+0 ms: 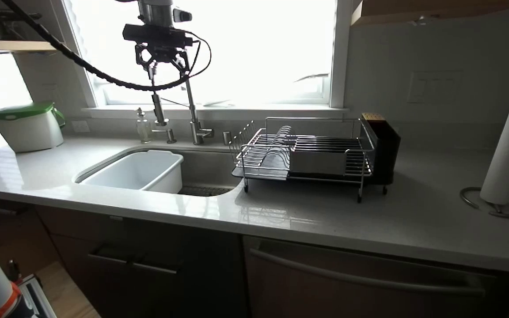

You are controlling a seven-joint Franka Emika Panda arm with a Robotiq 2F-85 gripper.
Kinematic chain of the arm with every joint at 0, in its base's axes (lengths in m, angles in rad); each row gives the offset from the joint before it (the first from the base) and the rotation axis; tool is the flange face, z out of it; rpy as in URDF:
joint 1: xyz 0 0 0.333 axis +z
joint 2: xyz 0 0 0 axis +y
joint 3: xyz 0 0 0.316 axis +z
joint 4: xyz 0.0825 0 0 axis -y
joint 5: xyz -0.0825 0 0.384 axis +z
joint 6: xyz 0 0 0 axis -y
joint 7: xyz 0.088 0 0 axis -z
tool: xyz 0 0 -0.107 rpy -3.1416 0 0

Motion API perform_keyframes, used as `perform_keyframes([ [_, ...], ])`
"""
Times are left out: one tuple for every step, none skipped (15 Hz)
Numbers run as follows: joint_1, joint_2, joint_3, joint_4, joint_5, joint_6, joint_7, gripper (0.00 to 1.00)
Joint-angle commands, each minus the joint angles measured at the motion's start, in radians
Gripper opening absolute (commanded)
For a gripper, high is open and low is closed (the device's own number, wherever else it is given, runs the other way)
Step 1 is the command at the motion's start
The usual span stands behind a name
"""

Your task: Turn the tap nozzle to the left

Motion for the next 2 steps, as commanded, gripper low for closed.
perform_keyframes([
  [0.020,0.001,-0.017,0.002,-0.004,-0.001,0.004,1.00],
  [0.020,0.001,-0.017,0.001,-0.004,-0.001,0.005,1.00],
])
